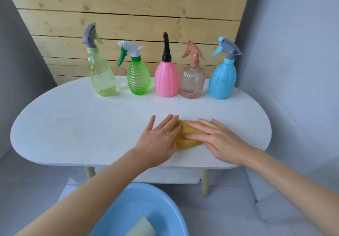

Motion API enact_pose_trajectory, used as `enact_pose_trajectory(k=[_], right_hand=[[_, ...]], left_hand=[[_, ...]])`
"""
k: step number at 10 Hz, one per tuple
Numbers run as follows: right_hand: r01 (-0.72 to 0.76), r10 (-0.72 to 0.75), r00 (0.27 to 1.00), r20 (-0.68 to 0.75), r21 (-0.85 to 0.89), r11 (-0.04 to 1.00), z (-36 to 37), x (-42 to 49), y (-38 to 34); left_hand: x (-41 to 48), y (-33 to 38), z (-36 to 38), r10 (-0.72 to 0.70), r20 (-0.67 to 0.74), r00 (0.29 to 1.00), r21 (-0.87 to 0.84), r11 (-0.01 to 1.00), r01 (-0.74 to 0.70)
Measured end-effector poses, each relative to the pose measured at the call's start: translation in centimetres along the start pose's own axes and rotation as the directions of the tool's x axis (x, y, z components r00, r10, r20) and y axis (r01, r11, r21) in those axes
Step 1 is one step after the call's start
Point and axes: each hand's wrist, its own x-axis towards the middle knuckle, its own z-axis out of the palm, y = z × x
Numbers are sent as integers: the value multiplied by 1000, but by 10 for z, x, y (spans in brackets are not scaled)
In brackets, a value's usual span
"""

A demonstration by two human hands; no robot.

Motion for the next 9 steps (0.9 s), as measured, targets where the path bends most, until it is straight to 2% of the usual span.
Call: enact_pose_trajectory(k=[1,2,5,6,7,8,9], right_hand=[[-50,45,997,-69,-67,997,0,-11,30],[-146,143,989,-35,-137,980,-2,-19,60],[-336,348,937,32,-193,922,-13,-17,100],[-405,404,914,32,42,913,-9,-13,104],[-446,465,885,2,292,846,-7,-8,108],[-453,476,879,-9,294,842,-4,-4,116],[-452,461,888,3,200,869,-1,-3,116]], left_hand=[[34,22,5,7,11,1000,27,1000,-8],[70,35,12,-32,60,998,33,999,30],[136,45,19,-56,84,995,-32,998,59],[145,44,24,-58,66,996,-42,997,61],[143,41,27,-32,49,998,-63,997,35],[145,33,26,3,78,997,-46,999,0],[147,32,22,28,80,996,-15,1000,-27]])
